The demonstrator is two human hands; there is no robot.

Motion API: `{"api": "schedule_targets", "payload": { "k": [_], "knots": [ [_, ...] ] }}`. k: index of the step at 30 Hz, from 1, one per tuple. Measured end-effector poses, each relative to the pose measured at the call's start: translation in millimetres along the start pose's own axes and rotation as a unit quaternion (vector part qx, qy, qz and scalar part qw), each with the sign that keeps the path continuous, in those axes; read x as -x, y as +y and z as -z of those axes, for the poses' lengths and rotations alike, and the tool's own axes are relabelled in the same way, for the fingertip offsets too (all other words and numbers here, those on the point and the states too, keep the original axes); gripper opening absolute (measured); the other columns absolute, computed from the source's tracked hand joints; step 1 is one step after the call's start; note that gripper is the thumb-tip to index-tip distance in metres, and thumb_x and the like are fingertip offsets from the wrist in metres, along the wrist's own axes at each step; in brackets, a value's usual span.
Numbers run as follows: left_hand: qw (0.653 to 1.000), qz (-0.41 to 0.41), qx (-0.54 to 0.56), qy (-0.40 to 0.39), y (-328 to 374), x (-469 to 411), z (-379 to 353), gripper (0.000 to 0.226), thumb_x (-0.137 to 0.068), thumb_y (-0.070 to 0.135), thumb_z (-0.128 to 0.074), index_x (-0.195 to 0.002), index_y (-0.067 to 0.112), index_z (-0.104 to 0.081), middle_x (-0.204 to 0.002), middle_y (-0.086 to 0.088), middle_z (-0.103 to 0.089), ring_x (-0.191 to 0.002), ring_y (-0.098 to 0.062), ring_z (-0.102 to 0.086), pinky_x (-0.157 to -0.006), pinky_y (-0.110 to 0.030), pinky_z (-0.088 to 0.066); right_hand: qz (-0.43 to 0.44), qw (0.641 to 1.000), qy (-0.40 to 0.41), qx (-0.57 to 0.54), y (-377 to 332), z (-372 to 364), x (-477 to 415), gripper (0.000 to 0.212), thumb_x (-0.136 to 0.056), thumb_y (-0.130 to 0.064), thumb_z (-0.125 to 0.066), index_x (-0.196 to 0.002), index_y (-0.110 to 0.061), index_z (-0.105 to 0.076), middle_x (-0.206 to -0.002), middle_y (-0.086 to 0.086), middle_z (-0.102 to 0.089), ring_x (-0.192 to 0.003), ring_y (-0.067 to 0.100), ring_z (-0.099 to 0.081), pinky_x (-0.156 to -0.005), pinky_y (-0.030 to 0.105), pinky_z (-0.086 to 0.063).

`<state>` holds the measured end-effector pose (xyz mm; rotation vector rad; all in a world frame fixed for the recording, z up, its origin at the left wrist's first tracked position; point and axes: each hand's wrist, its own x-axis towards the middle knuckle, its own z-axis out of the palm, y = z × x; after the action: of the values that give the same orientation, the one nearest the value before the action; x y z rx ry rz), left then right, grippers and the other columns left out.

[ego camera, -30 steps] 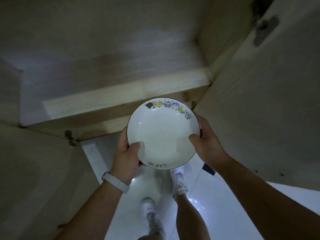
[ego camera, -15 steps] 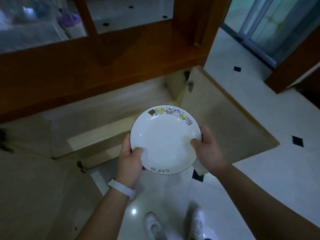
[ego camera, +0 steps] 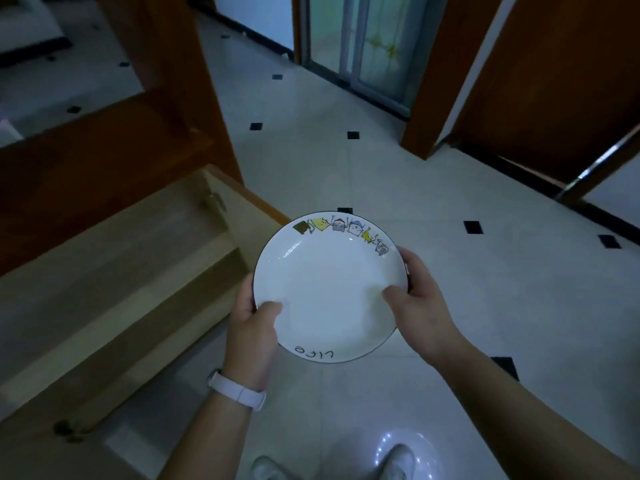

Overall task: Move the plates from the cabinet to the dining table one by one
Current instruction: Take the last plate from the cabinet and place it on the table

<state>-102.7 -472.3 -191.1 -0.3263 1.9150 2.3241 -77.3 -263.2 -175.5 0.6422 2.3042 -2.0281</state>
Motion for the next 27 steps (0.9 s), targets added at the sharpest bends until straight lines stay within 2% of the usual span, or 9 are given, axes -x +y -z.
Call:
{"api": "schedule_targets", "payload": {
  "k": [4,7,11,14,18,20,23,27],
  "knots": [
    [0.998,-0.001,-0.019,-0.062,-3.7,11.5,-81.3,0.053,-0.074,0.002,-0.051,-0.101,0.043,-0.068,-0.106,0.015,-0.072,-0.097,-0.008,-0.067,-0.073,-0.03,-0.053,-0.004,0.998,0.059,-0.02,1.9,80.8,3.9,0.06,-0.066,-0.014,-0.045,-0.12,-0.041,-0.056,-0.1,-0.016,-0.069,-0.094,0.011,-0.066,-0.076,0.035,-0.056],
    [0.995,-0.001,-0.034,-0.089,-6.7,17.0,-137.2,0.052,-0.069,0.005,-0.051,-0.108,0.037,-0.067,-0.109,0.009,-0.072,-0.101,-0.015,-0.066,-0.072,-0.029,-0.053,0.002,0.995,0.089,-0.032,2.5,136.1,6.4,0.059,-0.066,-0.014,-0.045,-0.118,-0.04,-0.056,-0.099,-0.01,-0.07,-0.091,0.014,-0.066,-0.07,0.033,-0.055],
    [0.99,-0.015,-0.05,-0.13,-11.5,25.8,-210.8,0.055,-0.067,0.006,-0.05,-0.115,0.029,-0.064,-0.114,0.002,-0.071,-0.105,-0.021,-0.065,-0.08,-0.036,-0.052,0.013,0.99,0.126,-0.058,3.5,208.1,9.5,0.056,-0.071,-0.01,-0.045,-0.116,-0.041,-0.056,-0.101,-0.006,-0.07,-0.09,0.016,-0.067,-0.062,0.028,-0.053],
    [0.987,-0.018,-0.057,-0.15,-11.7,31.5,-254.7,0.053,-0.066,0.007,-0.05,-0.111,0.031,-0.065,-0.106,0.006,-0.073,-0.098,-0.017,-0.066,-0.073,-0.031,-0.052,0.012,0.986,0.146,-0.079,6.2,248.8,10.5,0.055,-0.072,-0.009,-0.045,-0.112,-0.046,-0.056,-0.105,-0.006,-0.069,-0.092,0.018,-0.067,-0.058,0.025,-0.051],
    [0.978,-0.036,-0.072,-0.192,-12.2,39.8,-320.5,0.052,-0.066,0.007,-0.05,-0.105,0.037,-0.068,-0.101,0.01,-0.073,-0.091,-0.012,-0.067,-0.069,-0.025,-0.052,0.024,0.981,0.173,-0.088,6.8,309.7,10.6,0.058,-0.082,0.002,-0.044,-0.107,-0.05,-0.054,-0.105,-0.008,-0.067,-0.091,0.016,-0.066,-0.058,0.024,-0.051],
    [0.971,-0.046,-0.075,-0.222,-11.6,41.9,-351.5,0.049,-0.066,0.005,-0.049,-0.098,0.036,-0.07,-0.095,0.011,-0.073,-0.086,-0.009,-0.067,-0.067,-0.023,-0.053,0.023,0.976,0.198,-0.089,10.2,334.6,8.7,0.056,-0.081,-0.002,-0.045,-0.11,-0.049,-0.054,-0.104,-0.009,-0.067,-0.091,0.015,-0.066,-0.061,0.027,-0.051],
    [0.961,-0.048,-0.084,-0.258,-14.9,39.8,-393.3,0.049,-0.066,0.004,-0.048,-0.102,0.03,-0.067,-0.096,0.01,-0.074,-0.087,-0.01,-0.066,-0.07,-0.025,-0.054,0.018,0.967,0.238,-0.093,17.9,367.5,5.4,0.054,-0.075,-0.011,-0.046,-0.116,-0.046,-0.053,-0.103,-0.008,-0.068,-0.084,0.011,-0.067,-0.06,0.024,-0.049],
    [0.944,-0.046,-0.11,-0.308,-28.1,25.9,-444.5,0.053,-0.068,0.005,-0.047,-0.112,0.028,-0.065,-0.104,0.007,-0.073,-0.093,-0.011,-0.067,-0.073,-0.025,-0.054,0.003,0.954,0.283,-0.102,29.0,405.1,-5.8,0.054,-0.083,0.001,-0.045,-0.118,-0.039,-0.053,-0.097,-0.009,-0.07,-0.076,0.006,-0.067,-0.055,0.018,-0.048]
  ]
}}
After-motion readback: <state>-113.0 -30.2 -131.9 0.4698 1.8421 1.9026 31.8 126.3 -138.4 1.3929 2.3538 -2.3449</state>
